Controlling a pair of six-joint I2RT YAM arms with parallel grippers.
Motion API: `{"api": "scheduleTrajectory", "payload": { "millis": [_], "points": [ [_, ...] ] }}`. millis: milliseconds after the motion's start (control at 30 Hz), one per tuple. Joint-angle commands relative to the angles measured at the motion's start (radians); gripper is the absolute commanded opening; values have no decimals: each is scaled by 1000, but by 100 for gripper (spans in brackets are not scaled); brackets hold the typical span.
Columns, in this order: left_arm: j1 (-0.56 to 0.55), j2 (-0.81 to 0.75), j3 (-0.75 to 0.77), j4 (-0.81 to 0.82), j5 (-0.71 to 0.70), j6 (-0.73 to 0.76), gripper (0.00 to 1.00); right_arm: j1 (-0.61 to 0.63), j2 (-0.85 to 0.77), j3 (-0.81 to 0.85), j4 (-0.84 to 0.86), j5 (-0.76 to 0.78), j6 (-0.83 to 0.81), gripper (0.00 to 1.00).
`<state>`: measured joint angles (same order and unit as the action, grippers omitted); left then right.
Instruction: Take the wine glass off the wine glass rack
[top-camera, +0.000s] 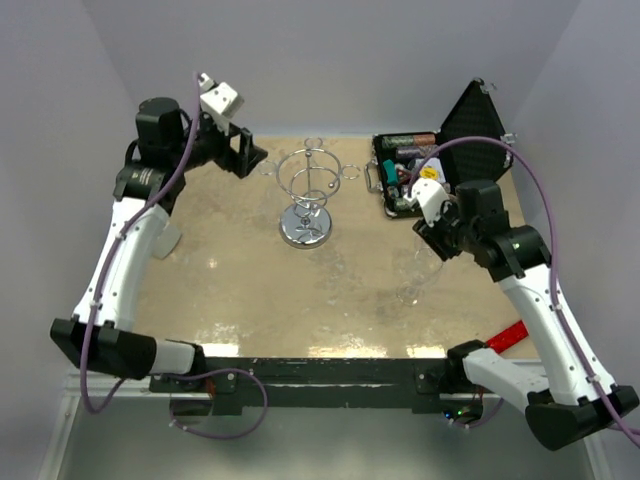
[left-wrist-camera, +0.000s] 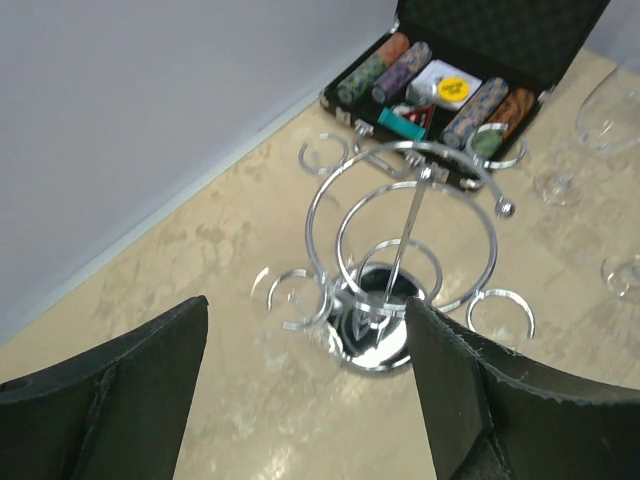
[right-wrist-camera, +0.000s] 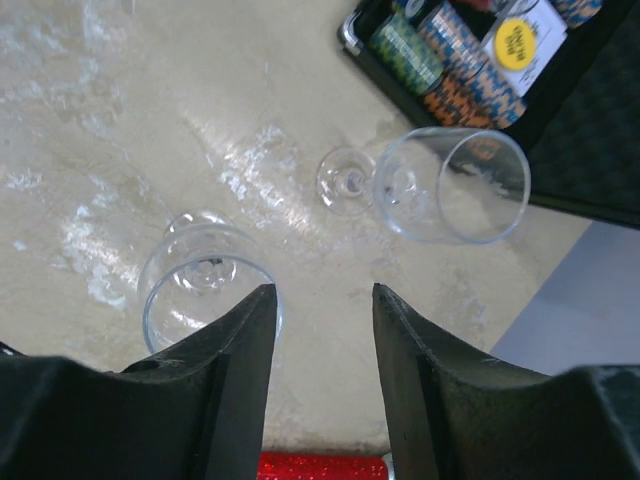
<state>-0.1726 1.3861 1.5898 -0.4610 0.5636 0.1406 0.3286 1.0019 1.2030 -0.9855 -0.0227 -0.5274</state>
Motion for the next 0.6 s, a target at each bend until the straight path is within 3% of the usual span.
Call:
{"api": "scheduleTrajectory", "payload": {
  "millis": [0,133,300,433,567],
  "points": [
    [74,-133,-152,-100,-30,168,85,-3,0,115,-27,-37,0,48],
    [133,-211,-362,-36,39,221,84,-3,1,187,8,-53,0,53],
    [133,-200,-577,221,137,231,83,-3,26,217,206,-106,15,76],
    [133,-147,-700,547,173,162,81,-3,113,295,368,-178,29,78],
    [134,-43,-726,784,241,82,74,-3,219,412,449,-166,38,78]
  ]
}}
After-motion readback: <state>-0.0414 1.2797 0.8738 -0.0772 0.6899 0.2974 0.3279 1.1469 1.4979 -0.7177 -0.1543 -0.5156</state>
